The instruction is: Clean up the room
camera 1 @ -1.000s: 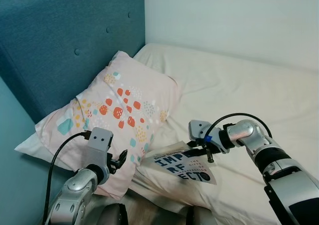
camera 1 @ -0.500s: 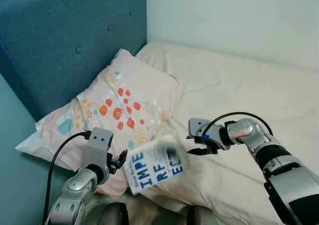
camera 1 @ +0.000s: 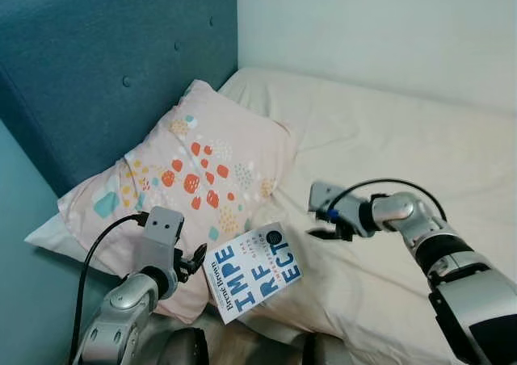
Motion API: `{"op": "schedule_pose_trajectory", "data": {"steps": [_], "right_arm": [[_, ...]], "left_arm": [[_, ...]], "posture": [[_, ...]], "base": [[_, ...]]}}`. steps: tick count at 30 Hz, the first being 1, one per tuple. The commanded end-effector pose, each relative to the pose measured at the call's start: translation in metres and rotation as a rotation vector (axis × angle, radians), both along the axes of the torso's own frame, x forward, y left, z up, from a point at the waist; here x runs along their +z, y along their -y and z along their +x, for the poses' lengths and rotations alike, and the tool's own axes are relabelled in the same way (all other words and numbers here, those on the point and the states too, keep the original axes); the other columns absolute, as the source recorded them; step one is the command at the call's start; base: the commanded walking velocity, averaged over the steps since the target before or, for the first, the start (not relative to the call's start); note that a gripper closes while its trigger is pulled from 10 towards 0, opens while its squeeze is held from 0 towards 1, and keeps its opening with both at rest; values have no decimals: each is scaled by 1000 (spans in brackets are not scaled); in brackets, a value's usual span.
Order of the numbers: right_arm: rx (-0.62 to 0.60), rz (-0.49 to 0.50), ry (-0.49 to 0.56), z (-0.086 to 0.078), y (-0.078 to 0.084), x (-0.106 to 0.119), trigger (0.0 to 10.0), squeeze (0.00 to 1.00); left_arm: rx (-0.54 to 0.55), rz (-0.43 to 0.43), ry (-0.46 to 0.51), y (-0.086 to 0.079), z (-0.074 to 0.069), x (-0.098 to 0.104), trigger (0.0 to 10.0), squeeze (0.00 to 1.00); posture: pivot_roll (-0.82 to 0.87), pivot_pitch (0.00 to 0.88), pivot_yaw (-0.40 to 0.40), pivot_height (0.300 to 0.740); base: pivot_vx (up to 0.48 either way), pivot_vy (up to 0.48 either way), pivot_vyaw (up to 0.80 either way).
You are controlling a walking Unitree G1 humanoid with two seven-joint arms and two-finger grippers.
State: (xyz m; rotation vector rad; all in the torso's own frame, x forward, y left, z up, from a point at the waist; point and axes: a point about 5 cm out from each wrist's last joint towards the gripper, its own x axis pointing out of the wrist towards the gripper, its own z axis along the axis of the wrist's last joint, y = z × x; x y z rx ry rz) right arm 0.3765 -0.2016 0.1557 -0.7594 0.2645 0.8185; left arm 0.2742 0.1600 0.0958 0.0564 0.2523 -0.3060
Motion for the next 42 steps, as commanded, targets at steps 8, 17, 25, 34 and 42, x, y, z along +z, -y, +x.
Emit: {"op": "schedule_pose_trajectory", "data": {"steps": [8,17,25,34,42], "right_arm": [[-435,561,159,4,18,0,10000,0],[-428,710,171,-33,-7,-39,10000,0],[-418,812,202,-56,-17,-43,10000,0],[-425,805,178,-90,-23,-51,10000,0],[-274,491,-152,-135,-33,-93,10000,0]], "left_arm": [[-144,-132,-210,-17,-33,-26,10000,1000],[-145,-1,-391,-35,-45,-65,10000,1000],[50,51,-319,-35,-23,-79,10000,1000],[-90,-75,-265,-11,-15,-76,0,0],[-207,36,-245,-9,-19,-85,0,0]], "posture": [[66,126,-43,599],[33,118,-32,599],[9,123,-34,599],[-16,139,-18,599],[-28,140,-10,599]], "base": [[0,0,0],[0,0,0],[0,0,0],[0,0,0],[0,0,0]]}}
